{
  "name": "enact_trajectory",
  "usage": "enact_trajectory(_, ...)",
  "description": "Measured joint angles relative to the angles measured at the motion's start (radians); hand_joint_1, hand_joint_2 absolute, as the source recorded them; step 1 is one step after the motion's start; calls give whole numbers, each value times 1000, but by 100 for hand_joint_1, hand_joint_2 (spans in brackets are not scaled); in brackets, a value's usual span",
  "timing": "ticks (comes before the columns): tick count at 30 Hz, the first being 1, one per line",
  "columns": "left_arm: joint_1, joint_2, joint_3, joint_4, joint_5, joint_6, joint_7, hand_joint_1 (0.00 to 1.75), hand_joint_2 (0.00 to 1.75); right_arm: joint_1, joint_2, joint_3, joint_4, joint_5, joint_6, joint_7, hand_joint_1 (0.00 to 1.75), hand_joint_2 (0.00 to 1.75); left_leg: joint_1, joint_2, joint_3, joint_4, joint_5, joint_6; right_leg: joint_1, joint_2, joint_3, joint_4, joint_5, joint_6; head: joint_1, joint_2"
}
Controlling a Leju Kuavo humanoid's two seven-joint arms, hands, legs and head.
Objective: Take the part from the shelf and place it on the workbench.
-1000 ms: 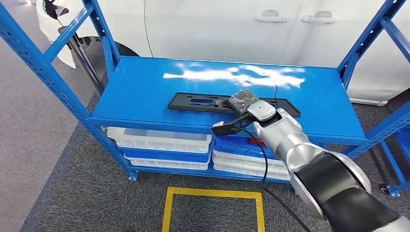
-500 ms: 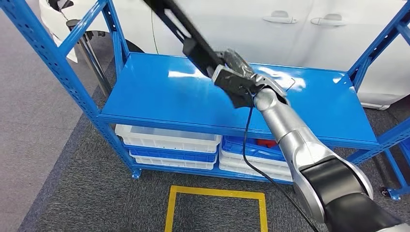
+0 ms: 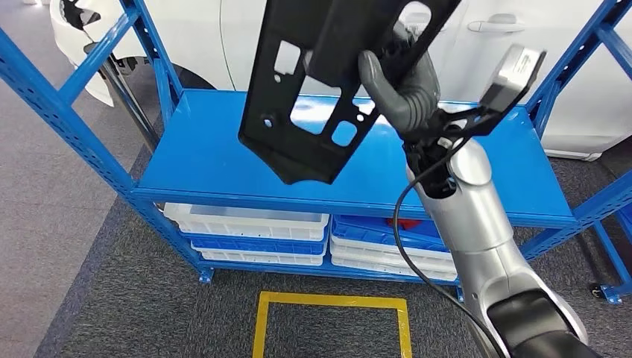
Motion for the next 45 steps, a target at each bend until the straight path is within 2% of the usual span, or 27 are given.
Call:
enact_trajectory(2, -2, 0, 2, 0, 4, -6, -15, 0, 175, 42, -27, 8, -35, -18, -1, -1, 175, 175, 1, 0, 57, -127, 68, 4, 0, 2, 2, 6, -5, 5, 0, 0)
enact_trajectory(4, -6, 0, 3, 0, 7, -8, -19, 0, 175, 64, -53, 14, -61, -22, -1, -3, 175, 175, 0, -1, 108, -234, 103, 12, 3, 4, -1, 15, -10, 13, 0, 0)
enact_trajectory(7, -7, 0, 7, 0, 8, -10, -23, 0, 175, 81, -70, 20, -84, -25, -4, -4, 175, 175, -3, -4, 118, -258, 107, 28, 4, 6, -5, 16, -10, 28, 0, 0)
enact_trajectory(9, -8, 0, 8, 0, 8, -17, -26, 0, 175, 88, -71, 23, -95, -33, -7, -4, 175, 175, -1, -1, 120, -266, 114, 39, 1, 4, -15, 39, -29, 37, 0, 0)
enact_trajectory(10, -9, 0, 9, 0, 7, -23, -27, 0, 175, 93, -69, 24, -99, -38, -8, -7, 175, 175, 0, 0, 120, -269, 117, 44, 0, 3, -30, 75, -53, 42, 0, 0)
enact_trajectory(12, -10, 1, 9, 0, 1, -26, -20, 0, 175, 120, -66, 27, -103, -38, 2, -28, 175, 175, 0, 2, 119, -270, 118, 48, -2, 1, -84, 199, -117, 49, 0, 0)
enact_trajectory(13, -8, 1, 9, 0, -2, -21, -14, 0, 175, 142, -65, 30, -103, -30, 9, -45, 175, 175, 0, 2, 119, -270, 118, 49, -4, 1, -110, 255, -138, 52, 0, 0)
enact_trajectory(14, -6, 2, 9, 0, -6, -8, -7, 0, 175, 168, -64, 37, -104, -19, 15, -63, 175, 175, -1, 2, 119, -270, 118, 49, -5, 1, -123, 285, -143, 53, 0, 0)
enact_trajectory(15, -3, 2, 9, 0, -8, 6, -3, 0, 175, 190, -64, 46, -103, -8, 16, -79, 175, 175, -1, 2, 119, -270, 118, 49, -6, 1, -117, 275, -129, 54, 0, 0)
enact_trajectory(16, -1, 2, 9, 0, -10, 20, 1, 0, 175, 208, -64, 56, -103, 1, 15, -91, 175, 175, -1, 2, 119, -270, 118, 48, -8, 0, -94, 229, -101, 53, 0, 0)
enact_trajectory(18, 0, 2, 9, 0, -6, 42, 10, 0, 175, 227, -64, 71, -106, 7, 9, -101, 175, 175, -3, 2, 118, -268, 117, 42, -7, -2, -25, 92, -45, 48, 0, 0)
enact_trajectory(20, 1, 3, 12, 0, 9, 50, 29, 0, 175, 238, -64, 80, -111, 2, 2, -102, 175, 175, -5, 2, 117, -267, 116, 32, -2, -3, 10, 19, -25, 39, 0, 0)
enact_trajectory(23, 6, 3, 20, 0, 21, 54, 81, 0, 175, 245, -68, 95, -117, -15, -5, -89, 175, 175, -5, 2, 117, -265, 113, 16, 0, -1, 11, 12, -22, 21, 0, 0)
enact_trajectory(24, 8, 3, 21, 0, 24, 55, 97, 0, 175, 244, -72, 99, -117, -25, -10, -81, 175, 175, -4, 2, 111, -251, 100, 11, -2, -2, 12, 9, -19, 14, 0, 0)
enact_trajectory(26, 10, 3, 24, 0, 33, 46, 125, 0, 175, 242, -79, 109, -117, -49, -22, -69, 175, 175, -2, 2, 77, -165, 40, 6, -2, -5, 13, 6, -13, 4, 0, 0)
enact_trajectory(28, 11, 3, 31, 0, 45, 26, 148, 0, 175, 243, -82, 114, -113, -71, -35, -65, 175, 175, -1, 1, 26, -34, -26, 3, 1, -6, 8, 8, -10, -1, 0, 0)
enact_trajectory(29, 12, 3, 35, 0, 48, 17, 155, 0, 175, 245, -83, 115, -110, -78, -40, -67, 175, 175, 0, 1, 13, 5, -39, 2, 2, -6, 5, 10, -10, -2, 0, 0)
enact_trajectory(30, 12, 3, 39, 0, 51, 11, 159, 0, 175, 249, -83, 115, -107, -82, -45, -70, 175, 175, 1, 1, 16, 10, -33, 3, 3, -6, 2, 13, -9, -2, 0, 0)
enact_trajectory(31, 12, 3, 41, 0, 51, 8, 161, 0, 175, 252, -84, 116, -105, -84, -49, -73, 175, 175, 1, 1, 40, -26, -10, 5, 4, -5, 0, 16, -9, -2, 0, 0)
enact_trajectory(34, 11, 3, 44, 0, 50, 7, 161, 0, 175, 257, -86, 117, -103, -85, -55, -78, 175, 175, -2, 1, 145, -215, 63, 15, 7, -4, -6, 24, -7, 3, 0, 0)
enact_trajectory(35, 11, 3, 44, 0, 50, 7, 161, 0, 175, 257, -87, 117, -103, -85, -55, -78, 175, 175, -4, 0, 160, -246, 71, 18, 8, -4, -9, 25, -4, 8, 0, 0)
enact_trajectory(38, 13, 2, 45, 0, 50, 7, 161, 0, 175, 261, -88, 119, -103, -85, -56, -80, 175, 175, -6, 0, 155, -261, 87, 30, 5, -3, -16, 26, 4, 27, 0, 0)
enact_trajectory(39, 13, 2, 46, 1, 50, 7, 161, 0, 175, 262, -88, 119, -103, -85, -56, -81, 175, 175, -5, 1, 152, -266, 96, 37, 4, -3, -21, 34, -8, 33, 0, 0)
enact_trajectory(40, 12, 2, 46, 1, 50, 7, 161, 0, 175, 262, -88, 119, -103, -85, -57, -81, 175, 175, -2, 3, 147, -272, 106, 43, 3, -2, -30, 59, -34, 38, 0, 0)
enact_trajectory(43, 11, 1, 46, 1, 51, 6, 161, 0, 175, 265, -86, 119, -102, -85, -59, -82, 175, 175, -1, 7, 117, -277, 132, 50, -1, -3, -86, 231, -161, 51, 0, 0)
enact_trajectory(44, 11, 1, 46, 1, 50, 6, 161, 0, 175, 266, -85, 119, -101, -85, -59, -82, 175, 175, -1, 7, 104, -276, 140, 49, -3, -3, -95, 280, -182, 55, 0, 0)
enact_trajectory(45, 11, 1, 47, 1, 50, 6, 161, 0, 175, 268, -85, 119, -100, -85, -60, -82, 175, 175, -1, 8, 93, -276, 149, 48, -5, -4, -89, 297, -181, 58, 0, 0)
